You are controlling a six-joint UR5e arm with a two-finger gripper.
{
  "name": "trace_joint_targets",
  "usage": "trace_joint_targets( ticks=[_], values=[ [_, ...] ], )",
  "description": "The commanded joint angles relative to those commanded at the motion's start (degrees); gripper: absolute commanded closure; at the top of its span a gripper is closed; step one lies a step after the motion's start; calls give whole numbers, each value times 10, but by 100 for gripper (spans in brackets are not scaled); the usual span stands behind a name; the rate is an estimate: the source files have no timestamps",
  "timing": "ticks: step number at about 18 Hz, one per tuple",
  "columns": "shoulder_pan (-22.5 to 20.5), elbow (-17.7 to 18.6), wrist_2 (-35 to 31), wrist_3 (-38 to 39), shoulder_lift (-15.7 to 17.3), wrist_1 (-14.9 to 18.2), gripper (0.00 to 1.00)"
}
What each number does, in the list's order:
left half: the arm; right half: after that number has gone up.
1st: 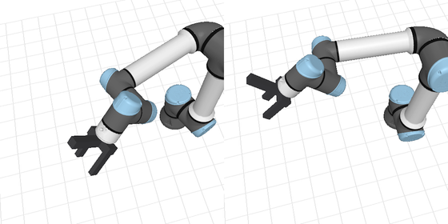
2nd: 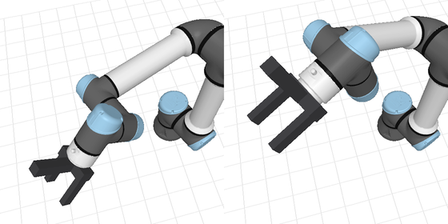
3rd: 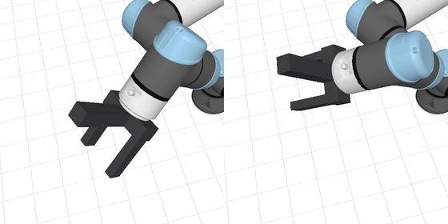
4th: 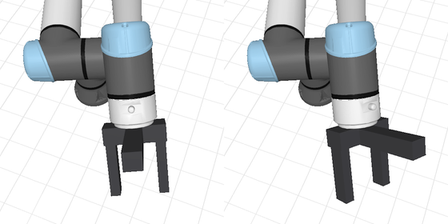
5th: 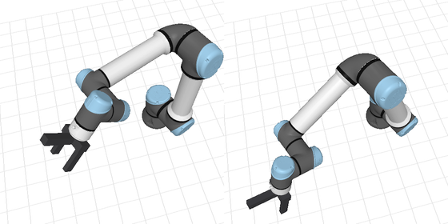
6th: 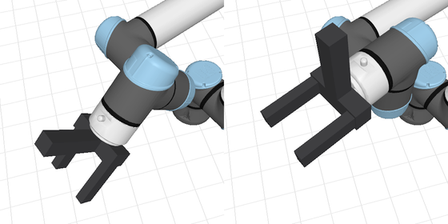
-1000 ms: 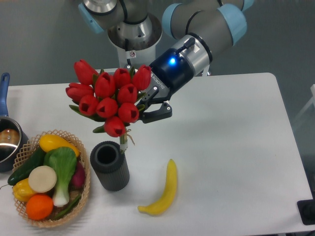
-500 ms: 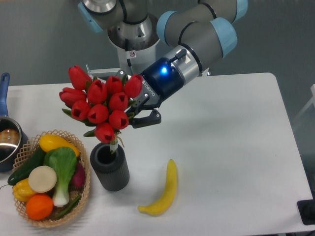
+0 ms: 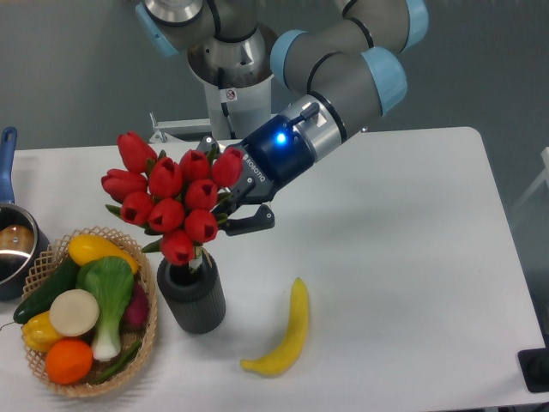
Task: Insert the flowers into the vase
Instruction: 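Lower the tulip stems into the black vase opening, then push the bouquet further down into the vase and settle it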
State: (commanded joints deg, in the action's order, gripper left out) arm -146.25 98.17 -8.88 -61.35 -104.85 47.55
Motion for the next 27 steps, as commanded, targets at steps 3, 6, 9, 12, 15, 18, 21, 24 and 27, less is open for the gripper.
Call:
trace_joint_targets(
  ticks=[3, 6, 9, 12, 15, 18, 21, 24, 27],
  values=[
    [1, 6, -1, -7, -1, 0, 63],
    [6, 17, 0, -11, -1, 0, 63],
    [6, 21, -1, -11, -2, 0, 62],
    [5, 51, -1, -29, -1, -3, 62],
    [5, 69, -2, -53, -1, -6, 62],
    [5, 76, -2, -71, -11, -5, 61],
    [5, 75, -5, -80, -21, -6, 61],
    [6, 69, -57, -90, -30, -12, 61],
    [6, 67, -60, -90, -37, -12, 61]
  ],
)
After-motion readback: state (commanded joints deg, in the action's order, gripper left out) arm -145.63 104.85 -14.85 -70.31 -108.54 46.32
